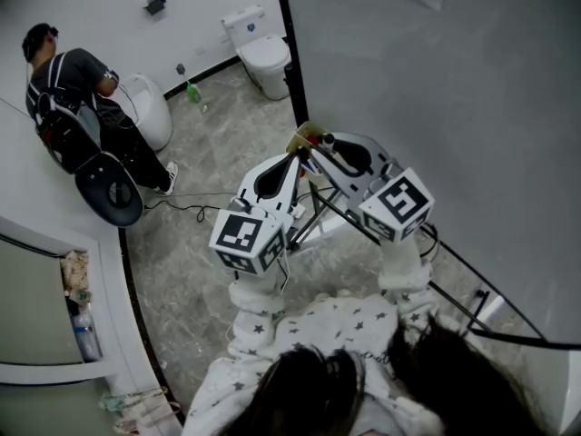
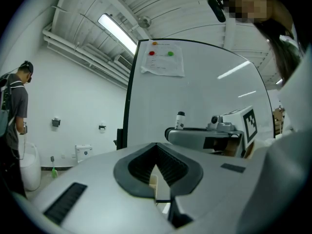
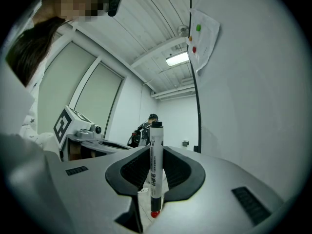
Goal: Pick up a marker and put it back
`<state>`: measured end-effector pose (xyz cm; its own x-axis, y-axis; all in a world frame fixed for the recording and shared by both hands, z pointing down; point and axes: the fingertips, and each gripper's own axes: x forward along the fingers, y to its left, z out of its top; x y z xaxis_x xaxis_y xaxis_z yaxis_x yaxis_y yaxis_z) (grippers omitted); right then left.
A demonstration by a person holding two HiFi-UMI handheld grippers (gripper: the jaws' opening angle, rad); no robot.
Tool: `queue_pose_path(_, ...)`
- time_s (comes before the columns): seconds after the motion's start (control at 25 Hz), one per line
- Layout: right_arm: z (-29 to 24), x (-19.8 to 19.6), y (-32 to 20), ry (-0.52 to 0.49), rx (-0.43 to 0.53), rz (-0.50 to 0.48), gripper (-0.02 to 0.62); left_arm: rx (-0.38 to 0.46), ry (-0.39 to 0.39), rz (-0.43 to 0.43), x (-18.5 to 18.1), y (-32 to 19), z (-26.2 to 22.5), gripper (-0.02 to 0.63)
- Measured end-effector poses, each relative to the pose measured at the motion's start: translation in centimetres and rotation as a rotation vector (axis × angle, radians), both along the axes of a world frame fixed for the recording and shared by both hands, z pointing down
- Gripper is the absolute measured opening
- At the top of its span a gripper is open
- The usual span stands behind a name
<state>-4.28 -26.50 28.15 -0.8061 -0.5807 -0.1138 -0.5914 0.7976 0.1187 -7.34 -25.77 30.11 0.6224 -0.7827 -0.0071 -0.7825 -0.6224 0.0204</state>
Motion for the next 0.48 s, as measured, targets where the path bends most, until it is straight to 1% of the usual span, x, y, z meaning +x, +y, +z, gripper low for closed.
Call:
queue_pose_path(0.28,0.2,0.2,-0.4,0.003,-0.014,0.008,0.078,0.001,0.000,-0.004,0.0,-0.2,-0.1,0.002)
queue_pose_path(0.48,0.7,0.0,-1.8,0.001,-0.011,0.020,0.078,-0.001,0.000,-0.018,-0.5,-0.8,0.1,0.002)
